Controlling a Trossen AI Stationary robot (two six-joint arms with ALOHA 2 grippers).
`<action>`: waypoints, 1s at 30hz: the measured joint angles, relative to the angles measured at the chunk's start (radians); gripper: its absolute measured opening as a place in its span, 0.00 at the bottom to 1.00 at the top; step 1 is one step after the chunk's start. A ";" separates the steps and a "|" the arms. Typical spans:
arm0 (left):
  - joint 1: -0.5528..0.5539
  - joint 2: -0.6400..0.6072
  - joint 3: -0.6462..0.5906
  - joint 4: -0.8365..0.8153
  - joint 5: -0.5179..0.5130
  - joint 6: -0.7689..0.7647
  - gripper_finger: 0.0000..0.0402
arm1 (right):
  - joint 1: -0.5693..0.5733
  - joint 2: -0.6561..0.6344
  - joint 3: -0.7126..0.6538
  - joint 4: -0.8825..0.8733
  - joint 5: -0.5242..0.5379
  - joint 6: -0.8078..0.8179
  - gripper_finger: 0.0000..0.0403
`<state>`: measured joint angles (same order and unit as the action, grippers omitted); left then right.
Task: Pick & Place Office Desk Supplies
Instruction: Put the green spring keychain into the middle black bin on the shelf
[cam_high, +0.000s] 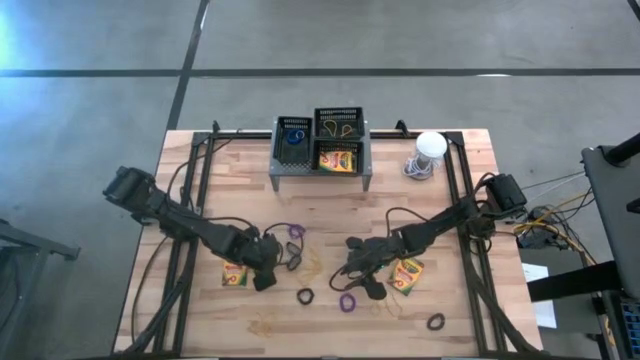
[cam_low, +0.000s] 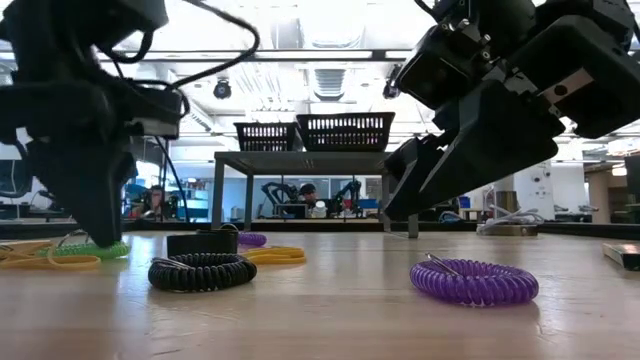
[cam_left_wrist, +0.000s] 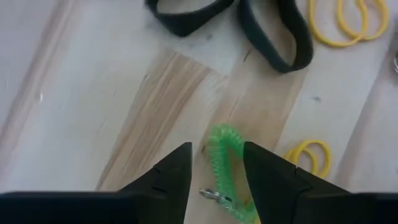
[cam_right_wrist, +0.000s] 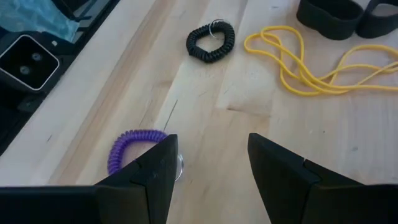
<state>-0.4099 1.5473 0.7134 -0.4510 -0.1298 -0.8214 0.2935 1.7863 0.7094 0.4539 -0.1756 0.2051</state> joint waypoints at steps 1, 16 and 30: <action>0.000 0.000 -0.009 0.004 0.002 -0.015 0.36 | 0.000 0.000 0.000 0.001 0.000 0.000 0.48; 0.000 -0.003 -0.056 0.101 0.011 0.030 0.05 | 0.001 -0.001 0.000 0.001 0.004 0.004 0.48; 0.081 -0.230 0.117 0.067 -0.052 0.295 0.06 | 0.001 -0.001 0.000 0.034 0.068 0.012 0.48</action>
<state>-0.3287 1.3176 0.8307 -0.3842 -0.1822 -0.5264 0.2943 1.7851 0.7090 0.4878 -0.1075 0.2172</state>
